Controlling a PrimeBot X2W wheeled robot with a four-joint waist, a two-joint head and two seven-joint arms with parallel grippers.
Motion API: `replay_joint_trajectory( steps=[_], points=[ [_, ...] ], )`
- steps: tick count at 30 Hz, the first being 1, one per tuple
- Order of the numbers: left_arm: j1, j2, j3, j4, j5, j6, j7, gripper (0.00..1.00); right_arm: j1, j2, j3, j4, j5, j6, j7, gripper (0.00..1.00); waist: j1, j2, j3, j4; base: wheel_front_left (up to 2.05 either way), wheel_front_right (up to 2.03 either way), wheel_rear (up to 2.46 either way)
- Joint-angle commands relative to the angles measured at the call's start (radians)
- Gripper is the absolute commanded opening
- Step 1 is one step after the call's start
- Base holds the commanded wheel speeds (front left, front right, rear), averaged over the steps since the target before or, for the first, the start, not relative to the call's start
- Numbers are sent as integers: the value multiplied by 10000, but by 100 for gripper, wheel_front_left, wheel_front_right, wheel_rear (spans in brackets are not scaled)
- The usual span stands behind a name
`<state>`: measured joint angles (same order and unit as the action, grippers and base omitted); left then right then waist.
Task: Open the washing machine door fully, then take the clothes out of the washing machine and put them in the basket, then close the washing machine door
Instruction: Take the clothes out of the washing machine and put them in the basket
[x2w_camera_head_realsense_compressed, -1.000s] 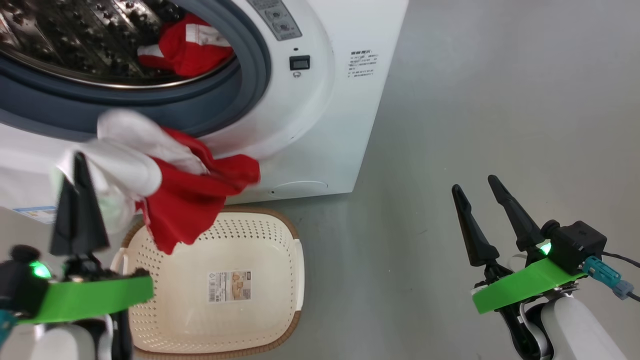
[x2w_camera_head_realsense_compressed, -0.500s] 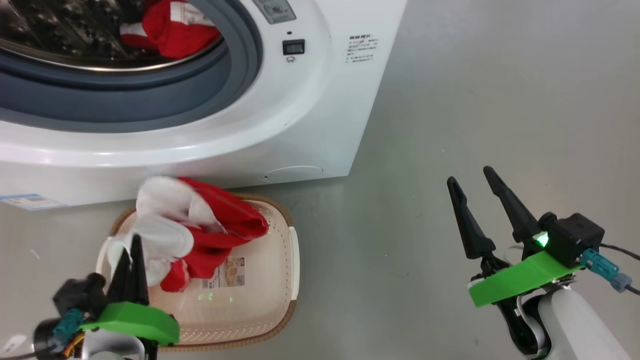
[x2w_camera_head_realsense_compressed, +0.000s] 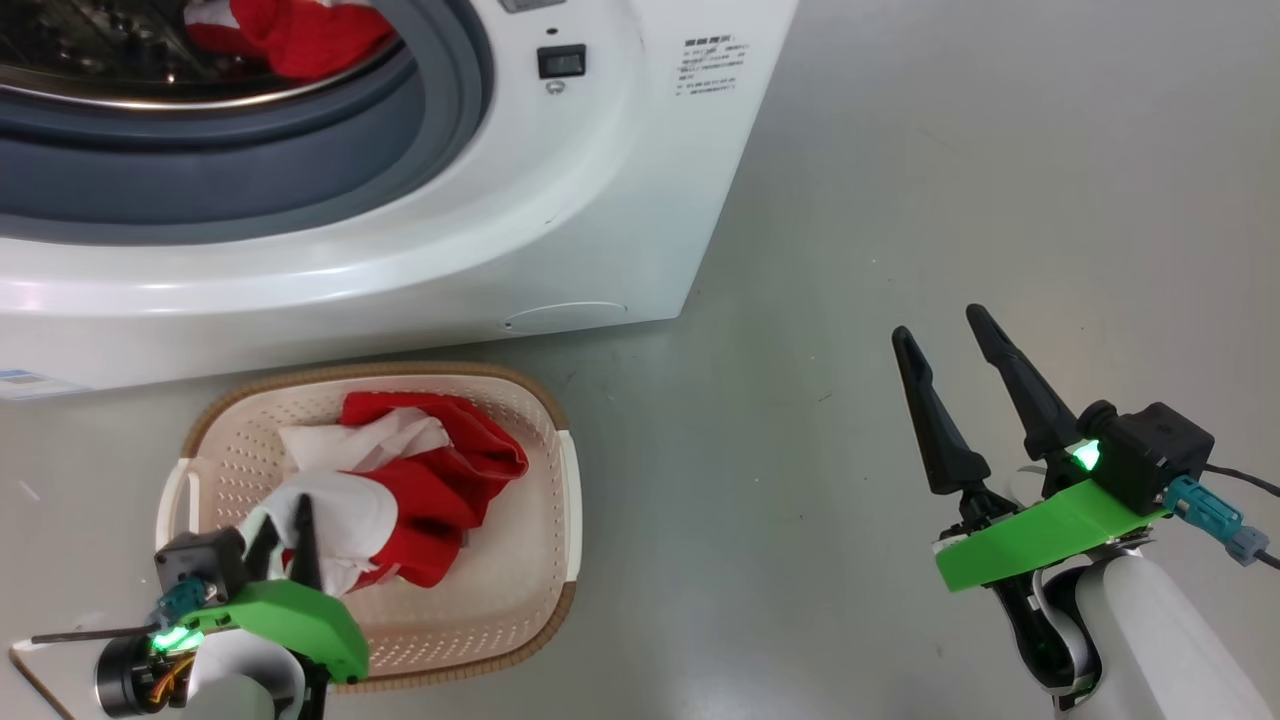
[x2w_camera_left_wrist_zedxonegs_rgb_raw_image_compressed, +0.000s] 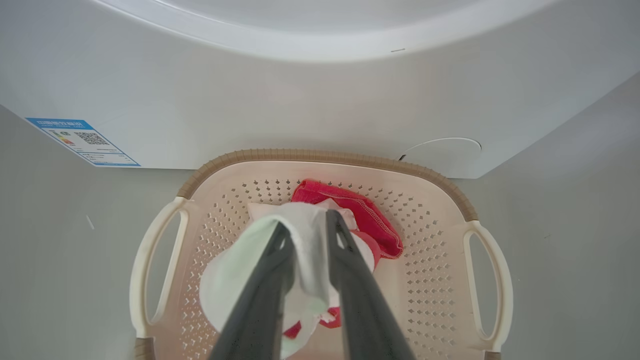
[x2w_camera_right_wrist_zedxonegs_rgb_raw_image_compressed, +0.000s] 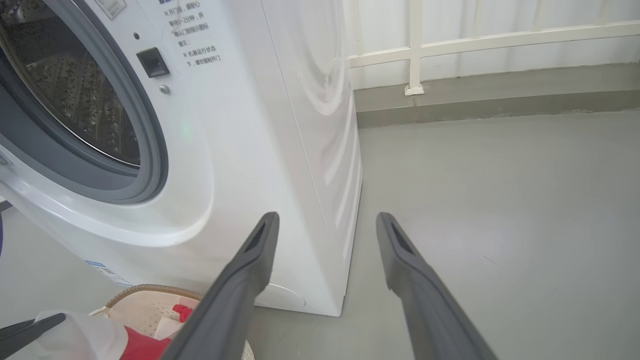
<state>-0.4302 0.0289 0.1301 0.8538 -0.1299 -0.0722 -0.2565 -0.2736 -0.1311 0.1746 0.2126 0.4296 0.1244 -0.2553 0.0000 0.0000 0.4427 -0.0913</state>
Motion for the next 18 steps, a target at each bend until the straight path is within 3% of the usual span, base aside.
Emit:
replay_joint_trajectory(
  steps=[1,18],
  points=[
    [-84,242,325,84,99,-81,-53,100,-59,-71,201,-202,-41,63,-65,100,0,0,0,-27,0,0,0],
    [-218,239,618,-41,259,-277,-53,100,9,-90,94,-168,-51,63,-65,100,0,0,-216,25,0,0,0]
  ],
)
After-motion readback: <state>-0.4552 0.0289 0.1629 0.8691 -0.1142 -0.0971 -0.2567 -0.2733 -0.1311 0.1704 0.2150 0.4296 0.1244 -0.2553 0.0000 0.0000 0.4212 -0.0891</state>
